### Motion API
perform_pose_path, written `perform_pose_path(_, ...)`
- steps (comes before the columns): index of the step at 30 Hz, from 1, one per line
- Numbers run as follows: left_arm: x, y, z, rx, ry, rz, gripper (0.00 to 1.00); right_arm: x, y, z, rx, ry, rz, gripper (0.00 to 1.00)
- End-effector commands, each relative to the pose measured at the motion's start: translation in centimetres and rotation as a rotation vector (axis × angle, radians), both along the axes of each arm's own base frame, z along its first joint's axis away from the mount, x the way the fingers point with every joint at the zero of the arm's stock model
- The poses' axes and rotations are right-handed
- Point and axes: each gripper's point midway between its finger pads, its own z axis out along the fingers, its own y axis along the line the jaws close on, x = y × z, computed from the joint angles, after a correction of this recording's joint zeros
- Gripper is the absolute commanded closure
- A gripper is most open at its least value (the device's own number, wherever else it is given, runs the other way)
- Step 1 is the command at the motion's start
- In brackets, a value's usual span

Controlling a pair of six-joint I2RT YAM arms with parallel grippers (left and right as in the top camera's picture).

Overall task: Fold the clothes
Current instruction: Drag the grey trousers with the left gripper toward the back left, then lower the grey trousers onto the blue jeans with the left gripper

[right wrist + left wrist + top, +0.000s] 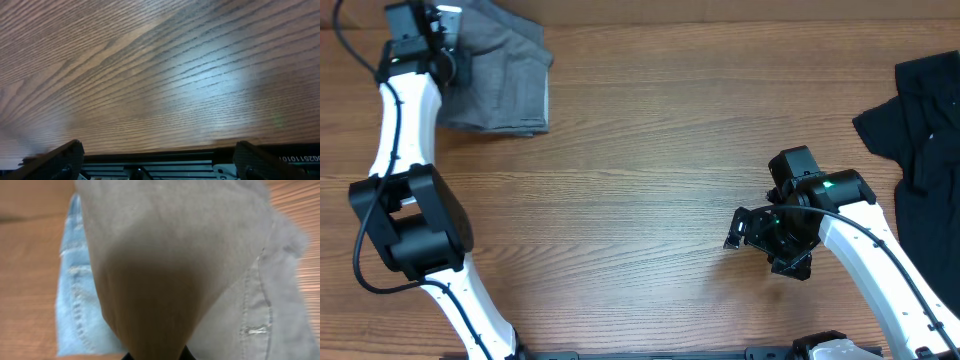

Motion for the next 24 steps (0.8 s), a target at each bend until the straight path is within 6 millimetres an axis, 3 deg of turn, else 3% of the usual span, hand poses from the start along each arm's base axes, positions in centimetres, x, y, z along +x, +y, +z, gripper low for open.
perform_pose_path(1, 0.2, 3.5, 0.2, 0.04, -0.018, 0.04, 0.95, 0.4, 0.2, 0.6, 0.012, -0.019, -0.008, 0.0)
perform_pose_path(4, -0.1, 5.4, -0.2, 0.042, -0.021, 0.071, 0.92, 0.2, 0.2, 0.6, 0.01, -0.011, -0.008, 0.0)
perform_pose_path(10, -0.8, 8.5, -1.0, 0.047, -0.022, 0.125, 0.96, -0.3, 0.0, 0.7, 0.004, 0.012, -0.008, 0.0)
perform_pose_path(17, -1.4, 10.0, -1.0, 0.037, -0.027, 0.158, 0.96, -0.6, 0.0, 0.7, 0.001, 0.024, -0.008, 0.0)
perform_pose_path(19, -1.3, 9.9, -0.6, 0.026, -0.032, 0.169, 0.96, -0.6, -0.1, 0.7, -0.002, 0.023, -0.008, 0.0)
perform_pose_path(24, -0.2, 9.9, 2.7, 0.023, -0.096, 0.186, 0.96, -0.6, -0.1, 0.7, -0.003, 0.024, -0.008, 0.0)
